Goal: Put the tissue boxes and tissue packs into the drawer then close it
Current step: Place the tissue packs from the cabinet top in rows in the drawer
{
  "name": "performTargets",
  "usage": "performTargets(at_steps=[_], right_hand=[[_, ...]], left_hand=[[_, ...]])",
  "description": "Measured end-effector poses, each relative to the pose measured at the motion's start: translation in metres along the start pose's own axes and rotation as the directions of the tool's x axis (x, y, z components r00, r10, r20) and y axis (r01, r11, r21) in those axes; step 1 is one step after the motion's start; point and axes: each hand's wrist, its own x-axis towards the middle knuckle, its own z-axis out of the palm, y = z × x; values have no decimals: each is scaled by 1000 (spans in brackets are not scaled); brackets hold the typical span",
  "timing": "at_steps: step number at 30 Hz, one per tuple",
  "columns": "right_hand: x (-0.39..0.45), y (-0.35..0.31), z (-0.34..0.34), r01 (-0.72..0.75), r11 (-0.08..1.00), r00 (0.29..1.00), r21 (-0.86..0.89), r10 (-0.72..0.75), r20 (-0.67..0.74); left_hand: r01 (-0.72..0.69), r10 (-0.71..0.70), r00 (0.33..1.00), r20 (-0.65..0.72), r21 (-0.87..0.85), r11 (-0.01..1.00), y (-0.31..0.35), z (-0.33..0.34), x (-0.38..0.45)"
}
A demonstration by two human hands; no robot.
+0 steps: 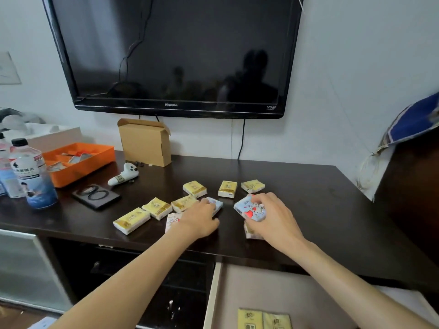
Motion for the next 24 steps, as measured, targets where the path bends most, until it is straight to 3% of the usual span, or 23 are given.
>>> performTargets(at_steps=[4, 9, 15, 20, 24], right_hand=[[-23, 29, -20, -53, 998, 999, -21, 52, -15], [-54, 71, -42, -155, 983, 988, -101, 154, -20], [-71, 84, -41, -131, 955, 970, -266, 179, 164], [-64, 86, -55, -94, 986, 918, -140, 140, 370], [-64, 89, -62, -92, 993, 920, -69, 111, 375]], left_hand=[[4, -1, 1000, -31, 107, 994, 15, 17, -8], [-45, 49, 996, -73, 55, 997, 18, 24, -42], [-60, 63, 990, 127, -22, 998, 17, 5, -46], [-107, 114, 979, 167, -52, 993, 18, -6, -44], [-101, 109, 981, 160, -55, 993, 22, -8, -50]])
